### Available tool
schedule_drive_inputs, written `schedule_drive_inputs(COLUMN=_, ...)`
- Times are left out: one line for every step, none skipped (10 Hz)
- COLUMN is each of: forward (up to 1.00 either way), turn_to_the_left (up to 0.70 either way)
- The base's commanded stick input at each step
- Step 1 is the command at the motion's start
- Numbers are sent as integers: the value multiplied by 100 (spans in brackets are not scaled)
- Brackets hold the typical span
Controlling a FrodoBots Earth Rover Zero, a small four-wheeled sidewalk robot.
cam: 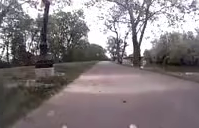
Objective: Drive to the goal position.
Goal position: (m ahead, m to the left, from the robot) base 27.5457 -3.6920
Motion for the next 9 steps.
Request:
schedule_drive_inputs(forward=100, turn_to_the_left=0)
schedule_drive_inputs(forward=100, turn_to_the_left=0)
schedule_drive_inputs(forward=100, turn_to_the_left=0)
schedule_drive_inputs(forward=100, turn_to_the_left=0)
schedule_drive_inputs(forward=100, turn_to_the_left=0)
schedule_drive_inputs(forward=100, turn_to_the_left=0)
schedule_drive_inputs(forward=100, turn_to_the_left=0)
schedule_drive_inputs(forward=100, turn_to_the_left=0)
schedule_drive_inputs(forward=100, turn_to_the_left=0)
